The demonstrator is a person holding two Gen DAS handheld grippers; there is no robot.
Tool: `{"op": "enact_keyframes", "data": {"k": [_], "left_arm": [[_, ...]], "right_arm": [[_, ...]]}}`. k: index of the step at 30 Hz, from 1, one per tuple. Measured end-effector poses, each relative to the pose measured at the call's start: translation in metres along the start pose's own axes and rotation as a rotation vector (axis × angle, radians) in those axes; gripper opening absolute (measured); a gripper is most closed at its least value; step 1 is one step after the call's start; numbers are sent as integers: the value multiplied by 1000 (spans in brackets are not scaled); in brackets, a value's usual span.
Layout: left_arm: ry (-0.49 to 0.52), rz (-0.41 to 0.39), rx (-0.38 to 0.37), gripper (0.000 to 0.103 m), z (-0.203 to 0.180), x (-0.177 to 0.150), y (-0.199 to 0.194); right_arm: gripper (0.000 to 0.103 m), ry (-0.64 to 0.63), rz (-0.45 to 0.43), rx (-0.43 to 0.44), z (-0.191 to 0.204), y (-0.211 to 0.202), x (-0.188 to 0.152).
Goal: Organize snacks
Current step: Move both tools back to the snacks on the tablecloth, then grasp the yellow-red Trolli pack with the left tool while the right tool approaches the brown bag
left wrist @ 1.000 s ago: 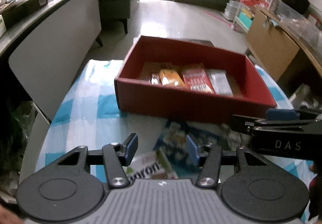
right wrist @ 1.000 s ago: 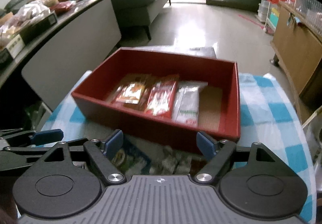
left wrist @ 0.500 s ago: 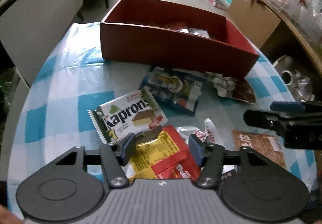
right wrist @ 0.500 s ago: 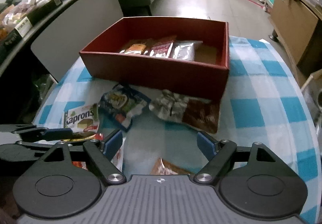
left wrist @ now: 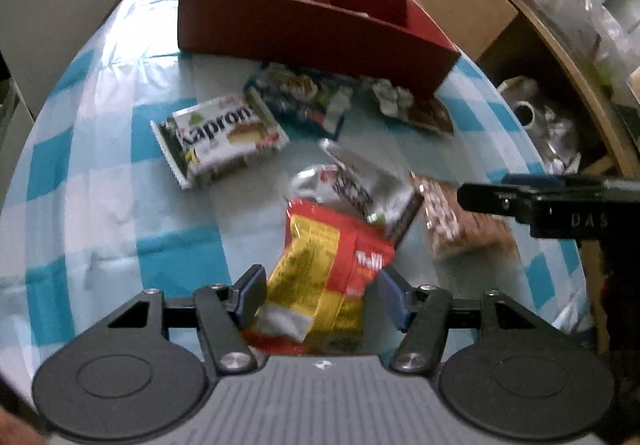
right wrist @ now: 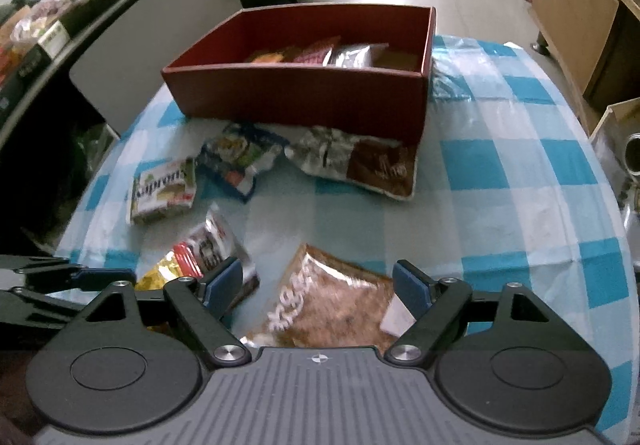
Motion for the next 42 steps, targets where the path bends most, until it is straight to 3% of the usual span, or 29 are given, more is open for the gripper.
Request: {"op": "enact_keyframes", "data": {"k": [5,9,11,13,19,26,30,36,39,42], "left_arm": [[10,-9,64,62,-5,0,7],[116,-5,122,66,-22,-8,17],[170,-27,170,65,-28,-11,21],[197,-51,207,53,-29,-14,19],[90,-34,181,49,-10,-8,14],[48,-13,141,49,2,-7,12],[52,-8,134,49,1,-5,12],[43,-1,114,49,4,-3,11],[30,2,113,49,6,-3,10],[27,6,126,49,7,-4,9]], "right_arm": [[87,-7,3,-2,-5,-5,-7],[87,4,9,-19,-13,-4,-7],[87,1,11,-17,-15,-4,-8],[87,-9,18,-11,-17,-4,-10],[87,-104,36,-6,-25,-9,-12],[87,-339,131,20,-7,12,-25],[96,-429,153,34,3,32,-19],[97,-284,190,48,9,30,-30],[96,-177,205,115,14,20,-48],[96,-184,188,114,21,14,-55]]}}
Point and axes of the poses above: each gripper's, at about its wrist camera, not at the fingertips, and y roughly the way its jaws point, z to its left, x to its top, the point moved 6 cm from there along y, roughly the way its jaws point, and after that the axes turned 9 degrees about x, right-handed, at the moved point
